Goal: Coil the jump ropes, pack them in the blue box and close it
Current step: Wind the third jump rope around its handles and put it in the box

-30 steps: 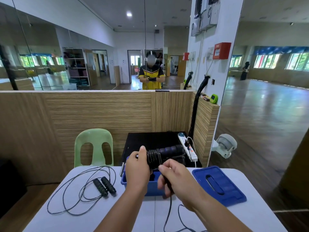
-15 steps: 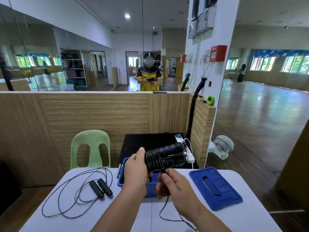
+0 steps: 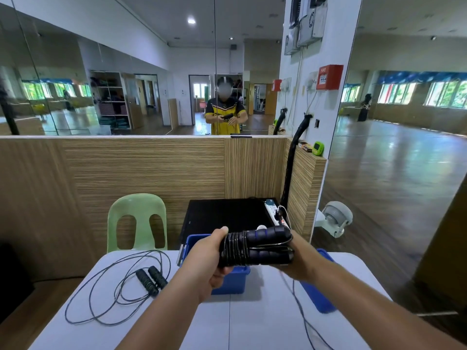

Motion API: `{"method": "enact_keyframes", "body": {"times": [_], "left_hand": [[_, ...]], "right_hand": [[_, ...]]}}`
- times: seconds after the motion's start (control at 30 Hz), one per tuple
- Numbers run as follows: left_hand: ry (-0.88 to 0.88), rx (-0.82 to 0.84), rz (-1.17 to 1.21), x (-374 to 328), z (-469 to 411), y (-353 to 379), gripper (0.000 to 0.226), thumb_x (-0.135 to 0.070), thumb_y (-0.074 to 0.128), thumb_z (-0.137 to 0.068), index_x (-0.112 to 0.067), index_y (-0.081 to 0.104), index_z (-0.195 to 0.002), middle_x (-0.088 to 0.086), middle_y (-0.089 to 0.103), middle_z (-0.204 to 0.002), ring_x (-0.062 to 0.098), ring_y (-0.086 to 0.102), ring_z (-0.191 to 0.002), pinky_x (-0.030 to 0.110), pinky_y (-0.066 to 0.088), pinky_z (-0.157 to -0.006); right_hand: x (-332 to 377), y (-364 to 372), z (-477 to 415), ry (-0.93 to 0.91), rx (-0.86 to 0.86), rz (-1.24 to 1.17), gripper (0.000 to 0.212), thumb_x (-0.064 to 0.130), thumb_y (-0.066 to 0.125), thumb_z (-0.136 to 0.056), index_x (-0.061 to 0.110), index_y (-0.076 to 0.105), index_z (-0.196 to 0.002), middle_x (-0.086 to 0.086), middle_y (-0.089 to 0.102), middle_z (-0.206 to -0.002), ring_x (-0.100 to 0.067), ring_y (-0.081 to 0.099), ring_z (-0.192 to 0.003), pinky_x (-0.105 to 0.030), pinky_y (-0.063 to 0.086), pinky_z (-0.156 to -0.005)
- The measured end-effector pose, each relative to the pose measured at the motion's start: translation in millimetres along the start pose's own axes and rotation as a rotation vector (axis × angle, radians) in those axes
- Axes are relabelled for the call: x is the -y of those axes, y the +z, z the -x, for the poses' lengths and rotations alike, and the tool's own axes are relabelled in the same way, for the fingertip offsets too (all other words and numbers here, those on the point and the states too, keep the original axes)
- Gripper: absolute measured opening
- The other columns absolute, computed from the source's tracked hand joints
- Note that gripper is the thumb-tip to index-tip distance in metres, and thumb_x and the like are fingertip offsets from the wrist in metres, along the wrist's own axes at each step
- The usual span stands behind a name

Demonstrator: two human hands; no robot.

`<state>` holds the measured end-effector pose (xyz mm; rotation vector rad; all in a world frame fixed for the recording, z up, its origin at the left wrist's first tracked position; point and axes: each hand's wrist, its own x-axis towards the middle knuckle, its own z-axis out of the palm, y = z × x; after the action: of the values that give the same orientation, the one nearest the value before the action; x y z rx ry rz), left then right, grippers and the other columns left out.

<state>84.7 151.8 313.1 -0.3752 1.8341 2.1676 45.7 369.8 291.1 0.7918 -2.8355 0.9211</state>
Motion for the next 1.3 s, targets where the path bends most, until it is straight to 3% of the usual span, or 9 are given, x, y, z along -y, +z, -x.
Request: {"method": "enact_keyframes", "body": {"times": [0.13,0.27,0.4,0.63,0.83,1.0,1.13,1.23,1.3], "left_hand": [[0.045,0.020,-0.065,-9.7,0.2,-3.0,0.035,-0.046,0.055,-0.100,-0.017,0.049,-0.080,0.005,0.043,-0.051,0.012,0.029,-0.037,0.017,0.014,-0.039],[0.166,0.032,-0.270,-18.2,2.3,-11.0,0.033,-0.045,0.056,-0.099,-0.019,0.054,-0.079,0.004,0.047,-0.055,0.017,0.038,-0.043,0.023,0.014,-0.047],[0.263,0.014,-0.412,-16.6,9.0,-11.8,0.035,-0.045,0.054,-0.100,-0.020,0.057,-0.076,0.003,0.053,-0.060,0.019,0.046,-0.048,0.024,0.024,-0.044],[0.384,0.008,-0.530,-17.3,3.6,-3.3,0.035,-0.040,0.058,-0.100,-0.019,0.057,-0.073,-0.003,0.054,-0.062,0.013,0.054,-0.054,0.023,0.045,-0.047],[0.359,-0.118,-0.542,-5.8,-12.4,-10.5,0.042,-0.043,0.053,-0.102,-0.005,0.066,-0.093,0.004,0.062,-0.073,0.016,0.060,-0.064,0.025,0.052,-0.054],[0.411,-0.248,-0.543,2.9,-26.2,-12.1,0.047,-0.053,0.052,-0.096,-0.023,0.048,-0.061,-0.009,0.046,-0.049,0.017,0.049,-0.048,0.036,0.045,-0.058],[0.443,-0.360,-0.425,1.2,-26.7,-11.8,0.047,-0.056,0.050,-0.096,-0.024,0.046,-0.062,-0.010,0.043,-0.048,0.021,0.049,-0.055,0.040,0.048,-0.061],[0.460,-0.400,-0.355,0.7,-27.0,-11.5,0.048,-0.061,0.048,-0.092,-0.020,0.047,-0.066,-0.005,0.046,-0.053,0.024,0.051,-0.058,0.046,0.052,-0.062],[0.460,-0.414,-0.325,2.2,-28.3,-11.6,0.047,-0.062,0.047,-0.090,-0.022,0.044,-0.064,-0.007,0.044,-0.050,0.024,0.050,-0.057,0.050,0.054,-0.064]], "right_hand": [[12.3,-30.2,-17.7,-0.134,0.060,0.239,0.015,0.008,0.060,-0.088,0.020,0.056,-0.081,0.000,0.064,-0.074,-0.015,0.058,-0.068,-0.037,0.053,-0.067],[20.9,-53.5,-33.3,-0.208,0.089,0.518,0.025,0.026,0.055,-0.094,0.028,0.033,-0.083,0.000,0.053,-0.071,-0.027,0.053,-0.069,-0.040,0.043,-0.061],[25.1,-80.6,-40.5,-0.112,0.133,0.546,0.023,0.028,0.051,-0.096,0.022,0.042,-0.075,0.004,0.050,-0.066,-0.022,0.050,-0.066,-0.046,0.046,-0.066],[41.5,-83.0,-47.3,-0.045,0.226,0.592,0.027,0.030,0.056,-0.096,0.014,0.050,-0.076,-0.005,0.056,-0.074,-0.020,0.049,-0.068,-0.037,0.037,-0.061],[62.5,-89.8,-38.5,-0.125,0.206,0.529,0.025,0.025,0.059,-0.085,0.013,0.055,-0.063,-0.003,0.048,-0.058,-0.012,0.039,-0.052,-0.033,0.034,-0.053],[94.5,-81.2,-26.9,-0.110,0.159,0.529,0.036,0.033,0.052,-0.091,0.014,0.058,-0.062,-0.002,0.054,-0.059,-0.012,0.042,-0.052,-0.033,0.039,-0.055],[99.6,-54.4,-10.2,-0.035,0.019,0.449,0.046,0.039,0.043,-0.098,0.017,0.050,-0.058,0.002,0.051,-0.059,-0.015,0.047,-0.059,-0.038,0.045,-0.063],[95.5,-24.0,4.4,0.052,-0.105,0.227,0.048,0.035,0.041,-0.102,0.006,0.068,-0.075,-0.009,0.065,-0.068,-0.025,0.059,-0.068,-0.041,0.048,-0.069],[93.1,-4.0,11.4,0.126,-0.172,-0.029,0.041,0.027,0.046,-0.100,0.004,0.072,-0.078,-0.011,0.069,-0.068,-0.019,0.059,-0.061,-0.033,0.047,-0.065]]}}
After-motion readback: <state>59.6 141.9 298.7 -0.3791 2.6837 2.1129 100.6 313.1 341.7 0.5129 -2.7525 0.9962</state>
